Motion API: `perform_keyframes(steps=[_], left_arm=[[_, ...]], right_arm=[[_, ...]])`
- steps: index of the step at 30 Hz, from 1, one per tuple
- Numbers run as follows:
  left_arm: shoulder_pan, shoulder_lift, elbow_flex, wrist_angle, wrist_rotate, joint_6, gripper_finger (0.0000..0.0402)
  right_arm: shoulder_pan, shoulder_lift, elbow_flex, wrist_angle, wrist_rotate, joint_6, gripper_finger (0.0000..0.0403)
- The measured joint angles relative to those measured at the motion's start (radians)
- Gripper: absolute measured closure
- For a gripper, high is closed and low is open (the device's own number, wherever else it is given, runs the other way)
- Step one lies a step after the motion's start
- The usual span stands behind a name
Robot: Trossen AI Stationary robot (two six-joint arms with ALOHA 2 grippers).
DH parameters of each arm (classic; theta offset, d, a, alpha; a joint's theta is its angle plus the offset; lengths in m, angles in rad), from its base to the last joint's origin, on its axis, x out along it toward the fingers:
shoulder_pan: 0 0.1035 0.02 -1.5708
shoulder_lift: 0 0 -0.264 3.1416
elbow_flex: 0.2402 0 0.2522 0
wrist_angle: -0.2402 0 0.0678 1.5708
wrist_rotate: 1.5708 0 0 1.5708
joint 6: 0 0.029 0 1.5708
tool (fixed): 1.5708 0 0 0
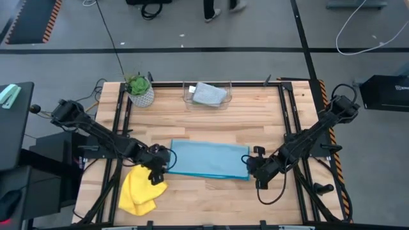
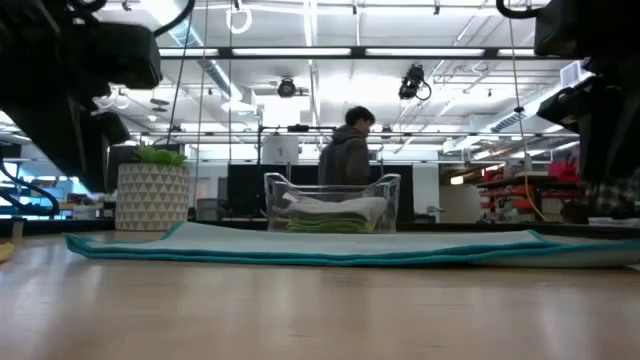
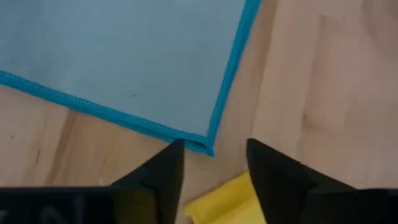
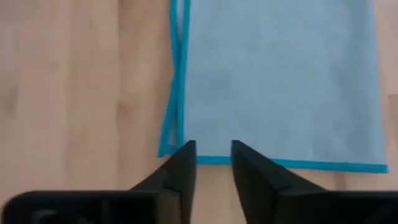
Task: Fold microfiber towels
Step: Fold the blue microfiber cloth
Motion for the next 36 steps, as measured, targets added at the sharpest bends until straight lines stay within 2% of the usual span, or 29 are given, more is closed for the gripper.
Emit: perform_keyframes(steps=[4,6,8,11,15,17,18,20,26,31,36], left_arm=[[0.009,-0.057,0.000,-0.009,0.007,0.023,0.0177],[0.036,-0.081,0.000,0.011,-0.002,0.099,0.0172],[0.088,-0.089,0.000,0.035,-0.013,0.204,0.0183],[0.208,-0.071,0.000,0.103,0.018,0.379,0.0228],[0.373,0.014,0.001,0.153,0.158,0.576,0.0319],[0.426,0.070,0.001,0.163,0.187,0.653,0.0365],[0.444,0.099,0.001,0.164,0.188,0.681,0.0382],[0.467,0.149,0.001,0.167,0.189,0.721,0.0392],[0.442,0.236,0.000,0.167,0.193,0.742,0.0373],[0.380,0.258,0.002,0.211,0.189,0.690,0.0391],[0.310,0.281,0.000,0.322,0.195,0.604,0.0390]], right_arm=[[0.000,-0.051,0.000,0.000,-0.032,0.069,0.0248],[-0.003,-0.085,0.000,0.000,-0.024,0.106,0.0236],[-0.024,-0.105,0.000,0.000,0.031,0.154,0.0236],[-0.094,-0.086,0.000,0.005,0.102,0.233,0.0268],[-0.191,0.030,-0.001,0.063,0.102,0.264,0.0353],[-0.224,0.102,-0.001,0.125,0.099,0.237,0.0388],[-0.239,0.136,-0.001,0.156,0.091,0.223,0.0393],[-0.275,0.198,-0.001,0.190,0.059,0.220,0.0386],[-0.369,0.293,0.005,0.216,0.062,0.163,0.0388],[-0.469,0.252,-0.003,0.190,0.080,0.017,0.0398],[-0.590,0.223,-0.003,0.192,0.071,-0.190,0.0388]])
